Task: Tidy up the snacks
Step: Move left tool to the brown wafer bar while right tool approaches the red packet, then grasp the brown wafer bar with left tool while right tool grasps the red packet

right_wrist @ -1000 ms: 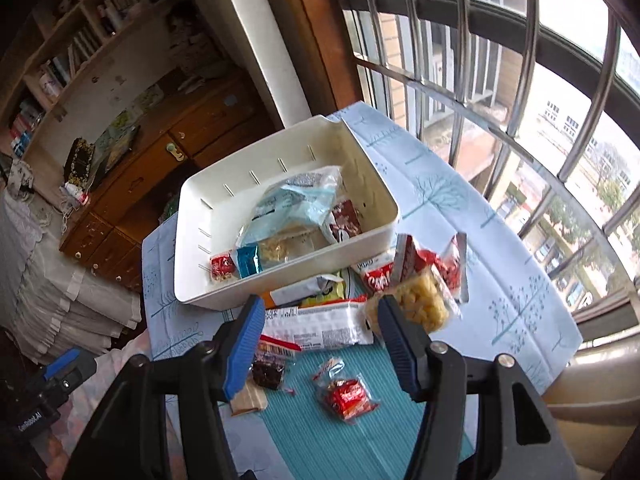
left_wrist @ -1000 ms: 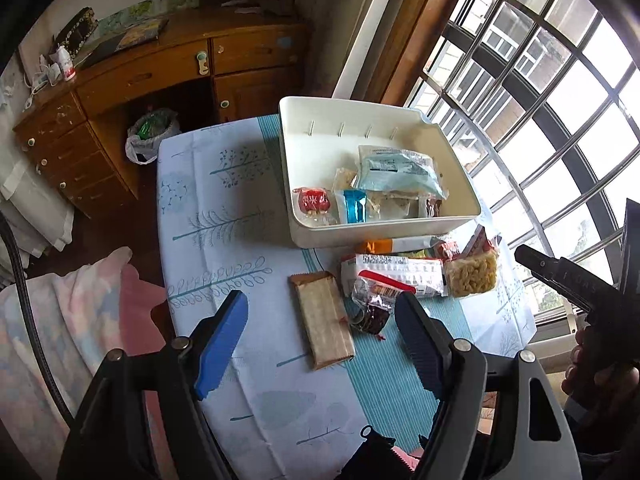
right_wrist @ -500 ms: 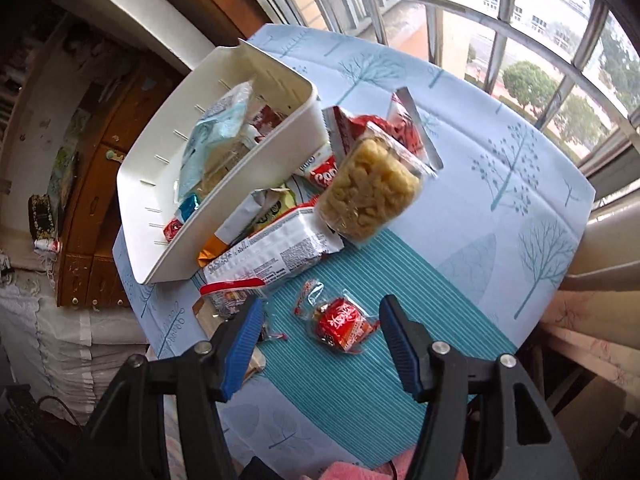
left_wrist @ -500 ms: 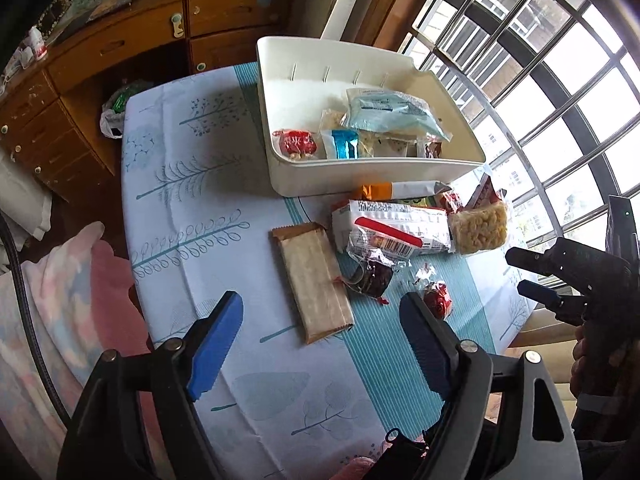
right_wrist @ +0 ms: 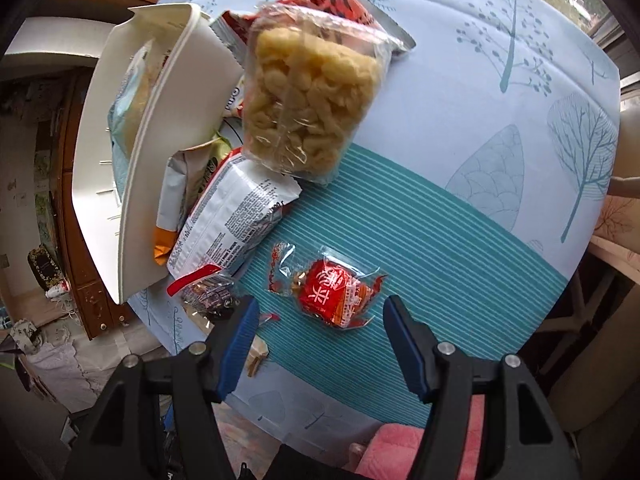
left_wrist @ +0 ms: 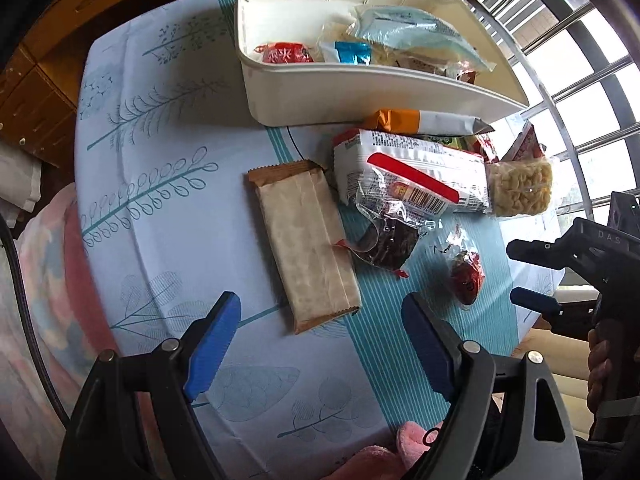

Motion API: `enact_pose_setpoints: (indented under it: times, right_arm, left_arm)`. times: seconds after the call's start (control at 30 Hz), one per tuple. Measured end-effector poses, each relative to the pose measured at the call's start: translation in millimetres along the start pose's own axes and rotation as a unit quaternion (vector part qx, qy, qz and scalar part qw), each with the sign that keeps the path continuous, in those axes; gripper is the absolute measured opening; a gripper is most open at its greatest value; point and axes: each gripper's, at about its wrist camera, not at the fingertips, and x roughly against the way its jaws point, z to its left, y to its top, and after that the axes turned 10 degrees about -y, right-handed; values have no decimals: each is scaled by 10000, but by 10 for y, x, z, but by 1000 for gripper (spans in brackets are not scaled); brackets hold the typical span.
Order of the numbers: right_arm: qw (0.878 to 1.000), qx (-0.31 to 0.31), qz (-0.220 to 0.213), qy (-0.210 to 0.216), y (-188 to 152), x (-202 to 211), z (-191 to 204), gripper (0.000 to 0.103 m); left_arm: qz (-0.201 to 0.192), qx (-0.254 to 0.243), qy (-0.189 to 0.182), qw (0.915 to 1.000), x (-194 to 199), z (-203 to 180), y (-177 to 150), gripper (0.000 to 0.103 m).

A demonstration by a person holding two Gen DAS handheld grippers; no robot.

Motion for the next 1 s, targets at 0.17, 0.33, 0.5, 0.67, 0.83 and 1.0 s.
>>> enact_pose_setpoints:
  times: [0.17,0.33,0.5,0.67,0.83,1.0]
  right_arm:
    - [9988,-265,408,-5,97,-222,-6,65]
    - [9972,-396,626,-61,164,-366,44,65]
    - [9946,-592,799,-296,188,-485,94,65]
    - [9917,-700,930,-554,179,-584,135,65]
    - [9907,-716,886,-744,175,-642,178,66]
    - [9905,-616,815,-920,201,-621,295,66]
  left_arm:
    - [352,141,90,9992,-306,26,45,82]
    - [574,280,137,9979,-524,43,91,82]
    - [696,388,192,9966,-659,80,135,82]
    - [743,506,204,9957,-736,131,195,82]
    - [774,604,204,9950,-793,248,217,82]
    - [781,608,238,9948,-869,307,228,81]
